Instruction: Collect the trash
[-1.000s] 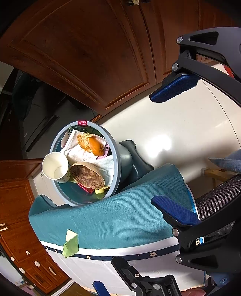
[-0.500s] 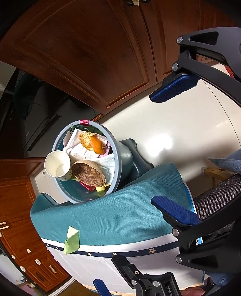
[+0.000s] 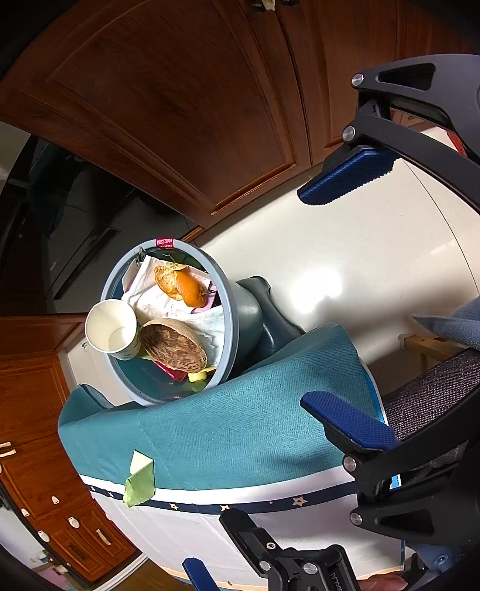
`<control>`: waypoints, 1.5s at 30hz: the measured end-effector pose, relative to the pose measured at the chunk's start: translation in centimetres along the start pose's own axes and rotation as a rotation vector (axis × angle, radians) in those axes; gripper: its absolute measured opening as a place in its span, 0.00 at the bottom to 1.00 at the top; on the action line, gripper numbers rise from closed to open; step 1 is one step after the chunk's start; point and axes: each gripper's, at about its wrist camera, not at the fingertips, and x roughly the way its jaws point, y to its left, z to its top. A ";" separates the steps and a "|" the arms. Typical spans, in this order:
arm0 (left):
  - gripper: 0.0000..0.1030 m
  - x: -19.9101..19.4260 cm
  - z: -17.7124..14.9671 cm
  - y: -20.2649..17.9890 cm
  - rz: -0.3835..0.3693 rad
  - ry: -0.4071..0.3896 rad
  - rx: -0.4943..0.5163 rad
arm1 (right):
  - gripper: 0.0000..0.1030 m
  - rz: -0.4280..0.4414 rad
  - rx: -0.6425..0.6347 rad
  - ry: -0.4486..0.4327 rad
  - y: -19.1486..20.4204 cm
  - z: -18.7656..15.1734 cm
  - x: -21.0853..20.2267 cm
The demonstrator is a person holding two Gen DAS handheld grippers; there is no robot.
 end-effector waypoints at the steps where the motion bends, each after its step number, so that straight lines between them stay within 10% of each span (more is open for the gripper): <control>1: 0.96 0.0 0.0 0.0 -0.001 0.000 0.000 | 0.95 0.000 -0.001 -0.001 0.0 0.0 0.0; 45: 0.96 -0.3 -0.3 0.1 0.001 -0.007 0.000 | 0.95 -0.002 -0.011 0.001 0.3 0.0 0.1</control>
